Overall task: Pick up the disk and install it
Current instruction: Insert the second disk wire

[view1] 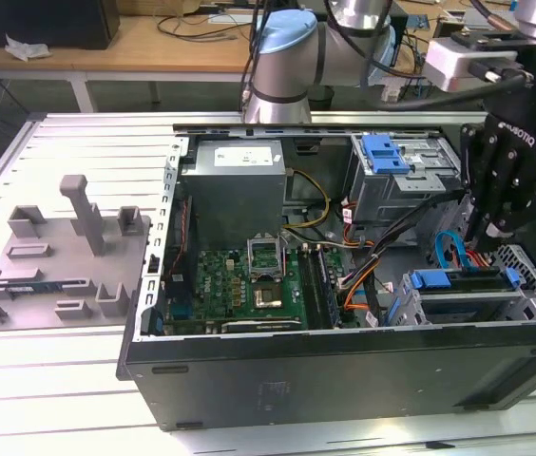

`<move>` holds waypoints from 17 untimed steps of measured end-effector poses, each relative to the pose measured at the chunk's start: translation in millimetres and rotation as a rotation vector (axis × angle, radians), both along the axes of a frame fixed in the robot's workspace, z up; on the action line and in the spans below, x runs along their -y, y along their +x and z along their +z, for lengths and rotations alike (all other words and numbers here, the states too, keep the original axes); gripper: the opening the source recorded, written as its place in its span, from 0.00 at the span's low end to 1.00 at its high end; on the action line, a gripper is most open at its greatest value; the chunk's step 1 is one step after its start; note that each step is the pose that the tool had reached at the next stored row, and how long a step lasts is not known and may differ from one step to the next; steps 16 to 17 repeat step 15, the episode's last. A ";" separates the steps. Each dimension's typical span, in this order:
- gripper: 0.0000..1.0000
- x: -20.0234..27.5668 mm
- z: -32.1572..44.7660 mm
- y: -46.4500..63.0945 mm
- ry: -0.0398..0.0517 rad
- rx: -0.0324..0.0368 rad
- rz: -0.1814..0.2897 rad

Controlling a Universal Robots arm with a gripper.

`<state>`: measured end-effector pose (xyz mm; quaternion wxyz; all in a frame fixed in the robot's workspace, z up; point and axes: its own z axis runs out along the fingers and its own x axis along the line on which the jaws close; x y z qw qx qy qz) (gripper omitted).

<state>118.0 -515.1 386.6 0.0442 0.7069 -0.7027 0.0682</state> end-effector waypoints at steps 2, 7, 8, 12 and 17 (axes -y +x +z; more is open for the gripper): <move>0.11 -2.7 0.0 -3.9 -0.0220 0.0000 0.000; 0.11 -15.9 0.1 -17.2 -0.0598 0.0036 0.000; 0.11 -16.6 0.0 -18.6 -0.0632 0.0038 0.000; 0.11 -16.6 0.0 -18.6 -0.0636 0.0042 0.000; 0.11 -16.6 0.0 -18.6 -0.0635 0.0045 0.000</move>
